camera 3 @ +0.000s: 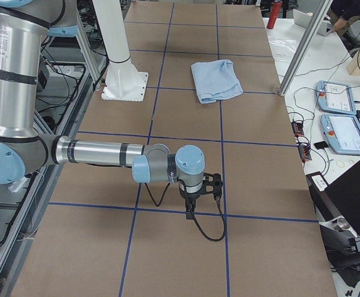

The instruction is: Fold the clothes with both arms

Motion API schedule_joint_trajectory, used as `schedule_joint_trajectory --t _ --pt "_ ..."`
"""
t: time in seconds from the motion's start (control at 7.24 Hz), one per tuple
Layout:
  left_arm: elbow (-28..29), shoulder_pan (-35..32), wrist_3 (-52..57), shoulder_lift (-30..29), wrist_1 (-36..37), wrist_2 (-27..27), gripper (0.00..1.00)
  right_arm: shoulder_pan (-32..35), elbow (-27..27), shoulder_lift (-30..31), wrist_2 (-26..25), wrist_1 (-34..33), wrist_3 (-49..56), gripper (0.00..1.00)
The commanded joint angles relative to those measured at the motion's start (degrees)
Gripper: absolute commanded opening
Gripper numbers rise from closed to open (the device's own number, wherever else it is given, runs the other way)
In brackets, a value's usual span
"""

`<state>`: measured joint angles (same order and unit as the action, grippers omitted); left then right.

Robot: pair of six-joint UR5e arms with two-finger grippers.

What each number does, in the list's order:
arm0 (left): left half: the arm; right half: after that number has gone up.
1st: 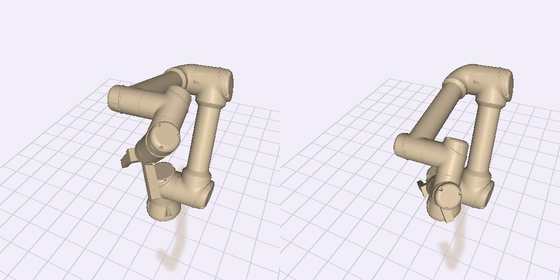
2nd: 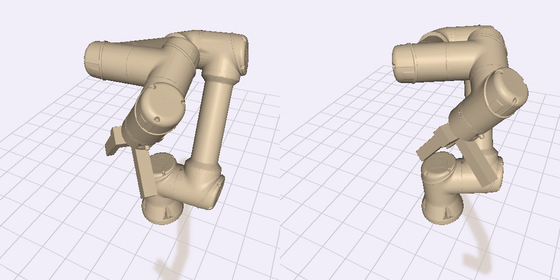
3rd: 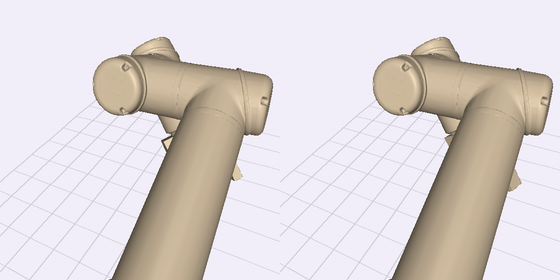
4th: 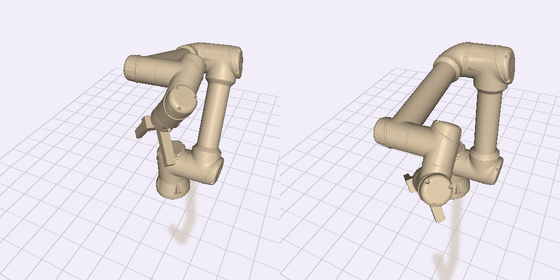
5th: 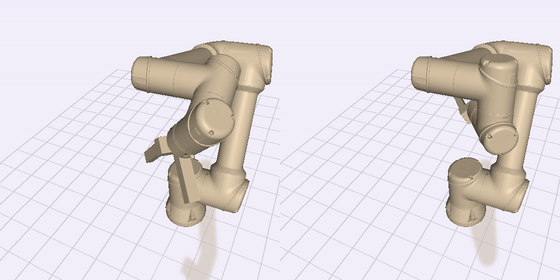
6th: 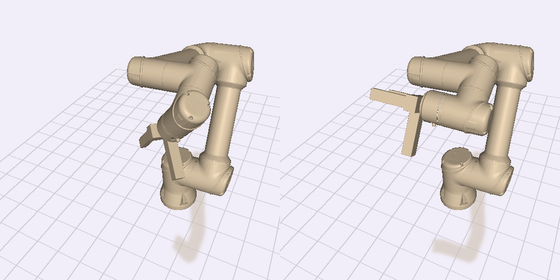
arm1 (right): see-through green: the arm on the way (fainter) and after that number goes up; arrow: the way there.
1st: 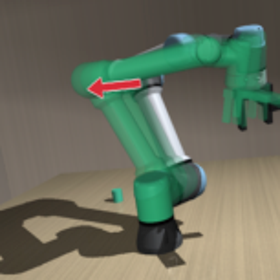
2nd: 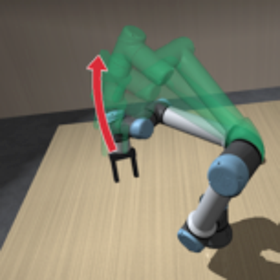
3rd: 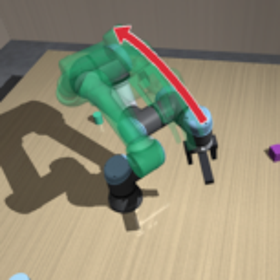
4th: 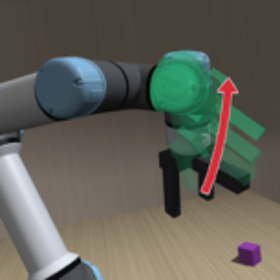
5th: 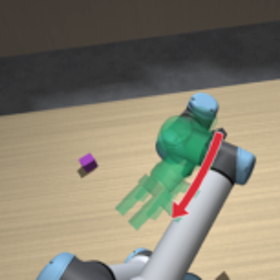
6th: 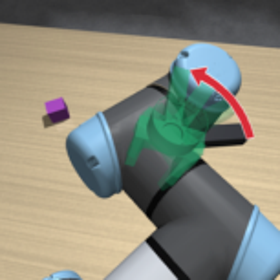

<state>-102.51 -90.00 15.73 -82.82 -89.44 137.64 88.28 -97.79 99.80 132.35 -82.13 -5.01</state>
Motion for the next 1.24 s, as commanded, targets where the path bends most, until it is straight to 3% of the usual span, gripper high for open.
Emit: schedule_joint_trajectory --t 0.0,1.1 --pt "0.11 0.00 0.18 0.12 -0.04 -0.35 1.00 -0.03 0.14 -0.05 0.02 0.04 0.00 1.00" --pt "0.29 0.00 -0.17 0.21 0.05 -0.44 1.00 -0.03 -0.12 -0.13 0.11 1.80 0.00 1.00"
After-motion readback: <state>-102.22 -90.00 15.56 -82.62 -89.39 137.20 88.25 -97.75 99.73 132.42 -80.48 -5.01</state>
